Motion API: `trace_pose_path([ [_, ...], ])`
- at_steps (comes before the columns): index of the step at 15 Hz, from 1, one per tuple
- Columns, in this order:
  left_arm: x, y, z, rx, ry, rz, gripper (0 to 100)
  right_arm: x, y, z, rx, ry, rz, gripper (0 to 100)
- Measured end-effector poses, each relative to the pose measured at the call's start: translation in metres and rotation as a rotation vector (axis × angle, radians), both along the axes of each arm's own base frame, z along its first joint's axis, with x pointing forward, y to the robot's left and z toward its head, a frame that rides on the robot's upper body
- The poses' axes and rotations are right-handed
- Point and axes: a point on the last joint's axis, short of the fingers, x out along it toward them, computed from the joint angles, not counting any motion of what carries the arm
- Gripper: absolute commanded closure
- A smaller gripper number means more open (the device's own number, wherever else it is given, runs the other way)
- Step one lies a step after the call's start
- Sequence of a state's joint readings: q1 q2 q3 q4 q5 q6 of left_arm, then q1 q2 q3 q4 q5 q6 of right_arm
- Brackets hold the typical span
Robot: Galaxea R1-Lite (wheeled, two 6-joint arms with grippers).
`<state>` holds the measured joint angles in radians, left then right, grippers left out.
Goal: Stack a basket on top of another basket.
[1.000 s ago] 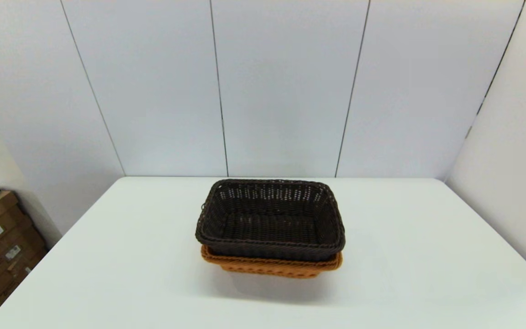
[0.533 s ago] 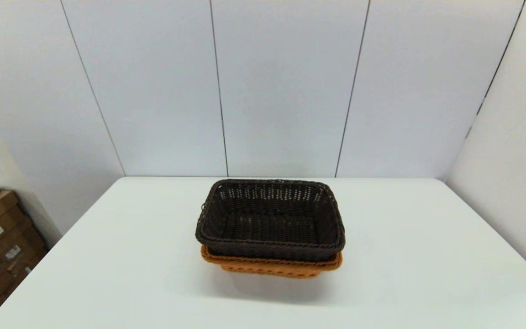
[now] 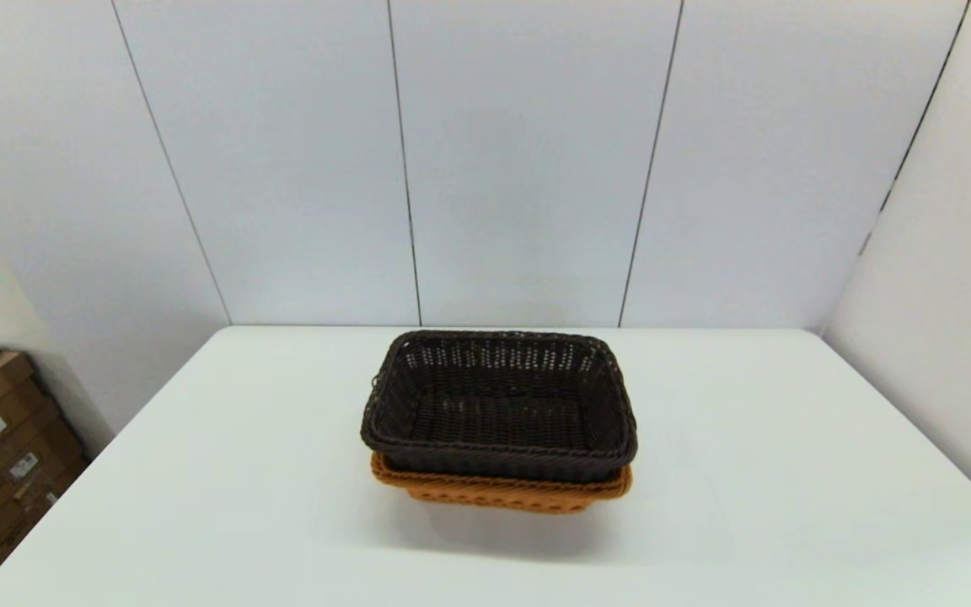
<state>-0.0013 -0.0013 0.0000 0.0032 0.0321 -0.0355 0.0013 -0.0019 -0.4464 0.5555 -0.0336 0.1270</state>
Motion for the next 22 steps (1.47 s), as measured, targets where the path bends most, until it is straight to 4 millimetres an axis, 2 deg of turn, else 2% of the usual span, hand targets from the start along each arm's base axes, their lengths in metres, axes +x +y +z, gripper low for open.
trace_pose_path([
  [4,0.000,0.000,0.000,0.000,0.000,0.000,0,0.030,0.000,-0.022,-0.168,-0.085,0.012,0],
  [8,0.000,0.000,0.000,0.000,0.000,-0.001,0,0.048,0.000,-0.043,-0.265,-0.178,0.019,0],
  [12,0.000,0.000,0.000,0.000,0.000,-0.001,0,0.050,0.001,-0.056,-0.264,-0.109,0.065,0],
  [22,0.000,0.000,0.000,0.000,0.000,-0.001,0,0.050,0.001,-0.057,-0.232,-0.101,0.064,0],
])
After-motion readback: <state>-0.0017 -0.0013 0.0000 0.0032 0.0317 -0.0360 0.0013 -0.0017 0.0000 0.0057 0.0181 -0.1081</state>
